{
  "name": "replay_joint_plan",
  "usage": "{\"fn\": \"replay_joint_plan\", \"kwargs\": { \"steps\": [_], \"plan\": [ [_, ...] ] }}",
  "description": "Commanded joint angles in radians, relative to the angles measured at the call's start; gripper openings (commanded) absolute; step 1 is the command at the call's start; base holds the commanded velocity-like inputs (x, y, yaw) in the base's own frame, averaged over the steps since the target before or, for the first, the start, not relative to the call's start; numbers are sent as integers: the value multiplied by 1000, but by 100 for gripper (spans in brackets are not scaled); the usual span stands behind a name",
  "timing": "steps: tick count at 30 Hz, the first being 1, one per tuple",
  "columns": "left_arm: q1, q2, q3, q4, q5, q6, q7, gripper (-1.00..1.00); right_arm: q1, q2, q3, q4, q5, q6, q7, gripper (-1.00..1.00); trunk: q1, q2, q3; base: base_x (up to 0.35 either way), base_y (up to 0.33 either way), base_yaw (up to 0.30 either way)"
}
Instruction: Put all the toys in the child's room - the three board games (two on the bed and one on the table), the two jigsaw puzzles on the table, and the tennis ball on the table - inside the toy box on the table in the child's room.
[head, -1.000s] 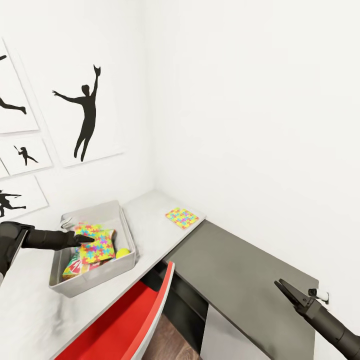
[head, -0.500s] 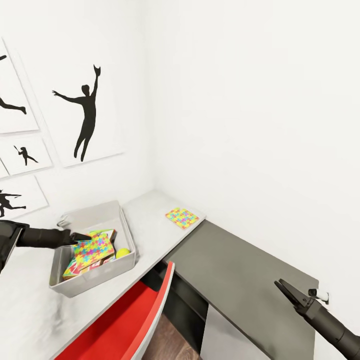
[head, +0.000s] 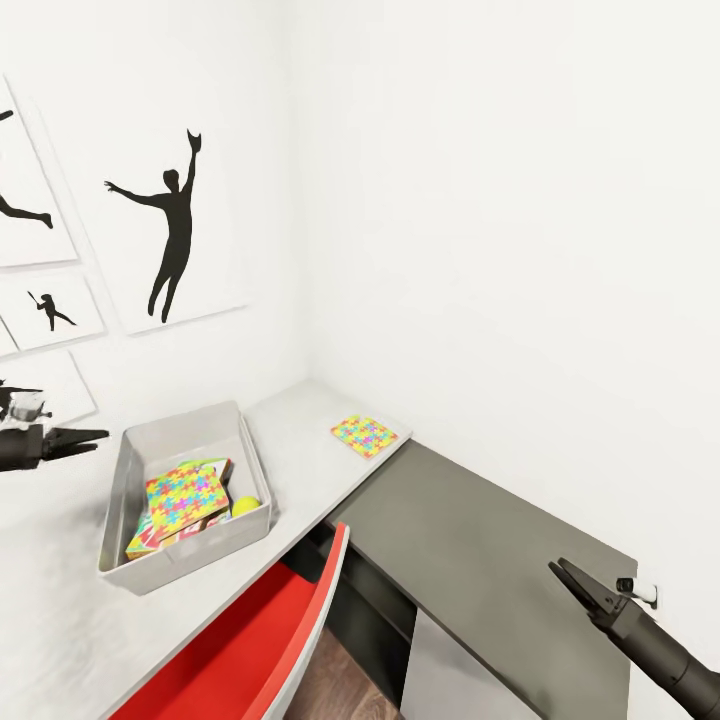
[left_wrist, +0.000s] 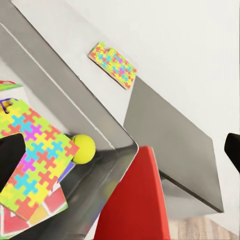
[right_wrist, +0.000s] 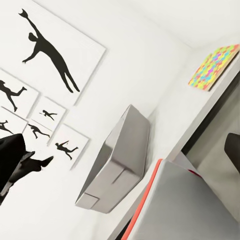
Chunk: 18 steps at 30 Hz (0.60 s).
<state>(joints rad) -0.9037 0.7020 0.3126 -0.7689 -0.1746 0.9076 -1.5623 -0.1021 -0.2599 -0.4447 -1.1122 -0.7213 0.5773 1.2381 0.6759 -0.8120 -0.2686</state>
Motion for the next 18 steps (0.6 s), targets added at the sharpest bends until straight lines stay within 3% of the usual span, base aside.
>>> {"fn": "replay_joint_plan", "kwargs": {
  "steps": [1, 7, 10, 18],
  "plan": [
    [1, 15, 12, 0, 1, 10, -8, 100, -1, 0, 0, 0, -4, 9, 1, 100, 0, -1, -1, 0, 0, 0],
    [4, 60, 28, 17, 20, 7, -8, 100, -1, 0, 0, 0, -4, 10, 1, 100, 0, -1, -1, 0, 0, 0],
    [5, 79, 30, 66, 22, 7, -8, 100, -1, 0, 0, 0, -4, 10, 1, 100, 0, -1, -1, 0, 0, 0],
    [5, 89, 32, 128, 23, 5, -8, 100, 0, 0, 0, 0, -4, 9, 2, 100, -19, 34, 16, 0, 0, 0]
  ]
}}
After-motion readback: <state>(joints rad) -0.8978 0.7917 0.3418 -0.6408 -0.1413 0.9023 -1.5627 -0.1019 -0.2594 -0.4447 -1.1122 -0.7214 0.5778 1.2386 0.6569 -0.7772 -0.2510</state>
